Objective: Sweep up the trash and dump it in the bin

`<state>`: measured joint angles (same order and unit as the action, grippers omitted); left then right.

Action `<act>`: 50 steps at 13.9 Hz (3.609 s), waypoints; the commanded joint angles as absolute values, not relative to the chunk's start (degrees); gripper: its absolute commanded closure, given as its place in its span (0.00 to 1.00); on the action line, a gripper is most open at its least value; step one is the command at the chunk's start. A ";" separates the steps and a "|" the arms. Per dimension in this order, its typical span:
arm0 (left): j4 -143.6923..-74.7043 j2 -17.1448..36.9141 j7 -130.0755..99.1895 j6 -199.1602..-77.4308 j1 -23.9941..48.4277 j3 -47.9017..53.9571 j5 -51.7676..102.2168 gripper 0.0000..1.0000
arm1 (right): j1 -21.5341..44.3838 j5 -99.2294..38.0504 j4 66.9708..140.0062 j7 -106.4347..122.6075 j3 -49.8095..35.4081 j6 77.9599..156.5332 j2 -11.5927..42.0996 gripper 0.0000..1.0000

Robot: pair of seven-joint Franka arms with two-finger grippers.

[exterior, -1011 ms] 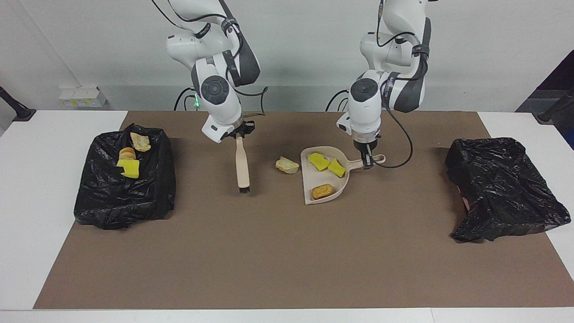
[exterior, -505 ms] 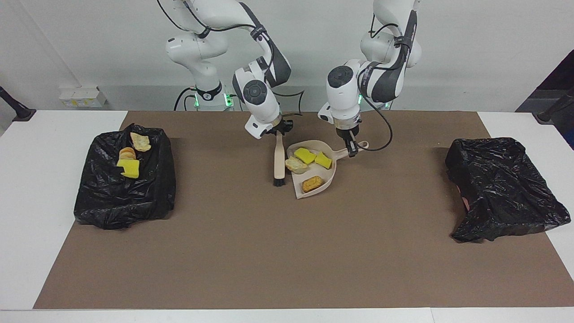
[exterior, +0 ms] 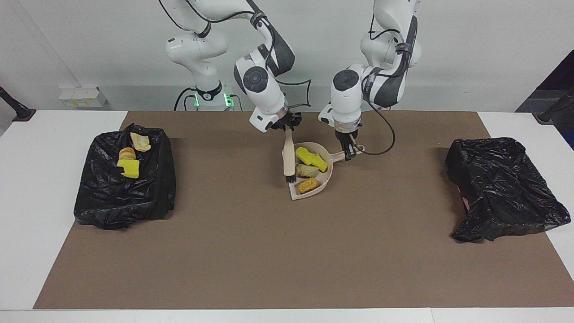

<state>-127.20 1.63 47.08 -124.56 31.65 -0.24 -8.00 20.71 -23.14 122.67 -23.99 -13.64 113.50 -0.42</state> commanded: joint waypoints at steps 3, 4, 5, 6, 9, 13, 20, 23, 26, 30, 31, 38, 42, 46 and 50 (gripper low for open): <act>-121.04 3.52 62.64 -123.93 19.98 -0.26 0.69 1.00 | 19.24 -18.55 124.88 -28.56 -14.24 103.28 -10.80 1.00; -119.46 3.52 64.93 -122.62 18.12 -0.26 1.92 1.00 | 19.25 -18.89 127.50 -27.61 -14.41 103.53 -12.55 1.00; -117.27 3.69 67.47 -119.91 16.19 -0.35 2.54 1.00 | 20.12 -19.94 130.23 -26.64 -14.59 104.67 -13.35 1.00; -114.90 3.95 70.28 -117.45 13.74 -0.35 2.72 1.00 | 23.26 -20.65 131.21 -27.15 -14.59 107.46 -12.23 1.00; -106.99 4.83 78.10 -109.36 7.49 -0.35 3.08 1.00 | 26.10 -23.28 131.66 -29.78 -14.68 113.98 -6.00 1.00; -98.37 6.59 86.82 -104.34 0.46 -0.70 2.46 1.00 | 30.48 -23.91 132.01 -31.11 -14.59 121.00 -0.19 1.00; -93.52 8.09 101.82 -103.62 -15.00 -1.05 0.53 1.00 | 31.55 -23.91 131.93 -30.59 -14.59 123.93 2.20 0.35; -93.34 8.43 110.09 -104.50 -22.56 -1.06 -1.39 1.00 | 31.03 -23.12 129.56 -30.15 -13.98 123.40 1.41 0.00; -92.55 9.40 117.15 -108.45 -24.43 -1.67 -8.40 1.00 | 23.84 -18.92 125.61 -30.23 -13.71 123.31 1.32 0.00; -92.11 10.37 115.32 -115.73 -24.61 -3.60 -19.40 1.00 | 20.49 -9.69 122.88 -30.24 -13.62 122.87 0.44 0.00; -92.11 10.37 113.05 -117.67 -24.52 -3.52 -23.25 1.00 | 19.26 -7.84 122.09 -30.06 -13.62 122.70 0.44 0.00; -96.23 8.18 94.97 -118.22 -18.39 -3.51 -49.54 1.00 | 13.98 -1.41 117.16 -29.97 -14.06 120.15 1.32 0.00; -101.95 4.40 84.39 -116.64 -13.89 -3.52 -64.83 1.00 | 10.47 2.02 114.62 -29.71 -14.24 119.09 1.23 0.00; -100.20 3.96 80.33 -107.94 -11.34 -3.08 -73.83 1.00 | 4.84 3.34 107.33 -21.02 -14.24 112.17 1.23 0.00; -98.36 1.85 79.90 -103.03 -8.45 -2.20 -65.36 1.00 | 3.96 2.38 99.95 -19.17 -10.56 102.59 0.27 0.00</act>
